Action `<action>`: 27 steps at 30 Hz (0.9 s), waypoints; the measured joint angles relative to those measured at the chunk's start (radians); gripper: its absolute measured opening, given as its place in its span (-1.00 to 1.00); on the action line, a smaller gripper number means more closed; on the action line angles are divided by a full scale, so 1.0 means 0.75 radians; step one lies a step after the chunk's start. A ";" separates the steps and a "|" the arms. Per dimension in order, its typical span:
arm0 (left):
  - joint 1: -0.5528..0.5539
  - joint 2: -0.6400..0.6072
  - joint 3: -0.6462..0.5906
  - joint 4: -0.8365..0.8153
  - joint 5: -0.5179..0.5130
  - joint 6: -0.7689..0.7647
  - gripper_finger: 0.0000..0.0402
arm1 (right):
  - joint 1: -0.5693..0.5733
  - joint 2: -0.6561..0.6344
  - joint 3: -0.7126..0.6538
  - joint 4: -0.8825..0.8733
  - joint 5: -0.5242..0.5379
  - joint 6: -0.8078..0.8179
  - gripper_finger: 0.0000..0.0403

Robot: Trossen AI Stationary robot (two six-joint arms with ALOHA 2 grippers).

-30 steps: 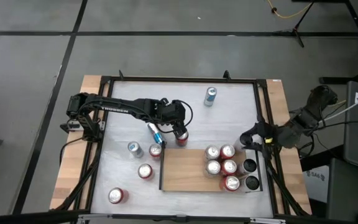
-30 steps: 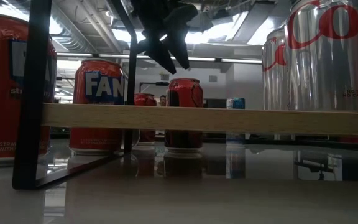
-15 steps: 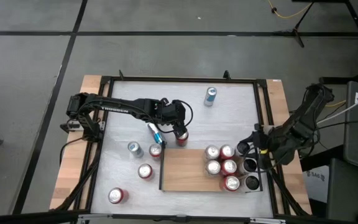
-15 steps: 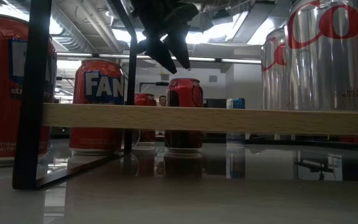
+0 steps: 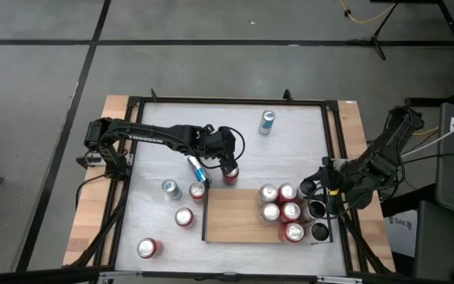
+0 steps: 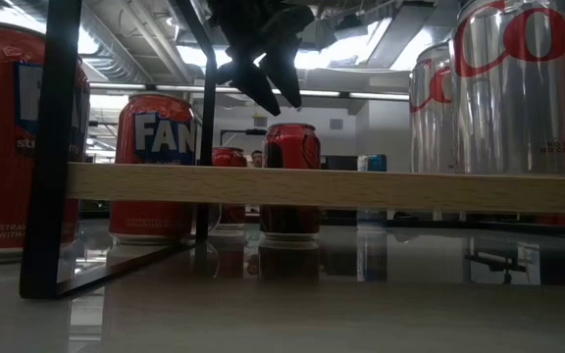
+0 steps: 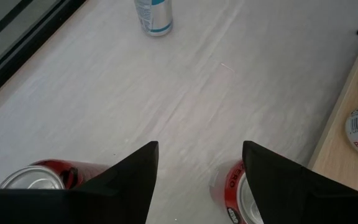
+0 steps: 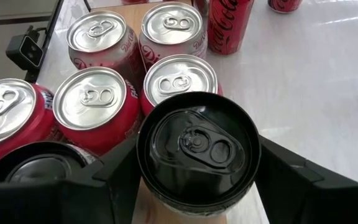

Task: Place canned beverage on shelf
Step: Put the black soda can on the shelf

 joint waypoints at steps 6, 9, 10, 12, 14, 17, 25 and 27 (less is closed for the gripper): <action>0.000 0.000 0.000 0.000 0.001 0.001 0.13 | 0.000 0.000 0.000 0.000 -0.012 -0.001 0.22; 0.000 0.000 0.000 0.000 0.001 0.002 0.13 | 0.000 0.000 0.000 -0.001 -0.015 -0.003 0.22; 0.000 0.000 0.000 0.000 0.001 0.002 0.13 | 0.000 0.000 0.000 -0.001 -0.019 -0.003 0.22; 0.000 0.000 0.000 0.000 0.001 0.002 0.13 | 0.000 0.000 0.000 -0.002 -0.021 -0.004 0.22; 0.000 0.000 0.000 0.000 0.001 0.002 0.13 | 0.000 0.000 0.000 -0.003 -0.023 -0.004 0.23; 0.000 0.000 0.000 0.000 0.001 0.002 0.13 | 0.000 0.000 0.000 -0.003 -0.037 -0.007 0.23; 0.000 0.000 0.000 0.000 0.001 0.003 0.13 | 0.000 0.000 0.000 -0.003 -0.055 -0.007 0.23; 0.000 0.000 0.000 0.000 0.001 0.002 0.13 | 0.000 0.000 0.000 -0.004 -0.056 -0.008 0.23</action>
